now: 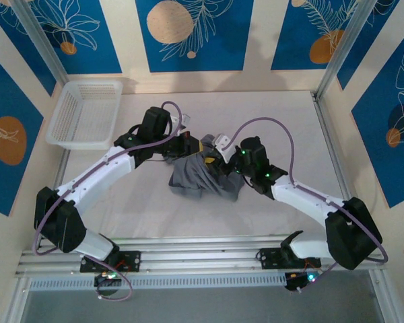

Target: Fold the inside-out t-shirt

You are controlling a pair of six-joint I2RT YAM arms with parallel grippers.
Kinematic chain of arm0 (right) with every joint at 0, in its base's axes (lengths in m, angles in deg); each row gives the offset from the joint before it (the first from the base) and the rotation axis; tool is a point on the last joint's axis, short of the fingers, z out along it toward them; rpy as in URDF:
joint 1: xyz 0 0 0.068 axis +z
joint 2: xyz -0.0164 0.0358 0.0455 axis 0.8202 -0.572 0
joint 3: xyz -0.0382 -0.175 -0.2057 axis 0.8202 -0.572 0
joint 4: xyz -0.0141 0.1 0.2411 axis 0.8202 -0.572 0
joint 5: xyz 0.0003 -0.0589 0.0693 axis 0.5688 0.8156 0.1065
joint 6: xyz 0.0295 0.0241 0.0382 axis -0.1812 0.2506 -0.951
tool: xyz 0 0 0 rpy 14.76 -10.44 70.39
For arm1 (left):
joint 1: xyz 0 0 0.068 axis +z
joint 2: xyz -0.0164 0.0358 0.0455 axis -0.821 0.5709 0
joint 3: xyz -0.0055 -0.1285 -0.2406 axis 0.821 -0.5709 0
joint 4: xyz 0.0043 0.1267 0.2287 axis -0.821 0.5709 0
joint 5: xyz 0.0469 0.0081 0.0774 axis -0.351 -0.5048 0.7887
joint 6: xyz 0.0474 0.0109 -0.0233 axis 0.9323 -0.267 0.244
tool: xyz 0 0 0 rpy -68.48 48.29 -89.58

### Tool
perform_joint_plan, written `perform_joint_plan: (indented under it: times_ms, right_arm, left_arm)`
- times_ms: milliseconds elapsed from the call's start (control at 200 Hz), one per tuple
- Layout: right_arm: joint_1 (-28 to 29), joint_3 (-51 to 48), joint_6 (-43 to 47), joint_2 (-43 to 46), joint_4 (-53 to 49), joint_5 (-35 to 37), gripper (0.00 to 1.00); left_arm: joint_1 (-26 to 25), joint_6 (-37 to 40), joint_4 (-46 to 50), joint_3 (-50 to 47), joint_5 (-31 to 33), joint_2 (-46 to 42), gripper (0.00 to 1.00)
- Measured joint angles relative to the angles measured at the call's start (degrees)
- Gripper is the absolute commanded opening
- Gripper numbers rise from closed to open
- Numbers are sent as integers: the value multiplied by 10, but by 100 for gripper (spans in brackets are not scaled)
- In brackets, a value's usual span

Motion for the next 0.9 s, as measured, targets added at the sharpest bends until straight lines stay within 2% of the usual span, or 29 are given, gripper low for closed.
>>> perform_joint_plan:
  times_ms: [135,210,385,505,590,655,900]
  right_arm:
    - [13,7,22,-10,4,-10,62]
    - [18,12,29,-14,3,-14,57]
    - [19,17,40,-17,-1,-14,16]
    - [18,17,30,-9,-20,-28,0]
    - [15,15,20,10,-35,-49,0]
    - [10,13,6,30,-50,-73,0]
    - [-24,14,-108,53,-74,-183,0]
  left_arm:
    - [0,0,0,0,-2,1,3]
    - [0,0,0,0,-4,4,3]
    - [0,3,2,0,-3,10,7]
    - [2,13,23,3,8,10,12]
    - [14,26,36,3,14,10,21]
    - [26,36,40,4,16,10,34]
    - [37,72,40,5,15,10,66]
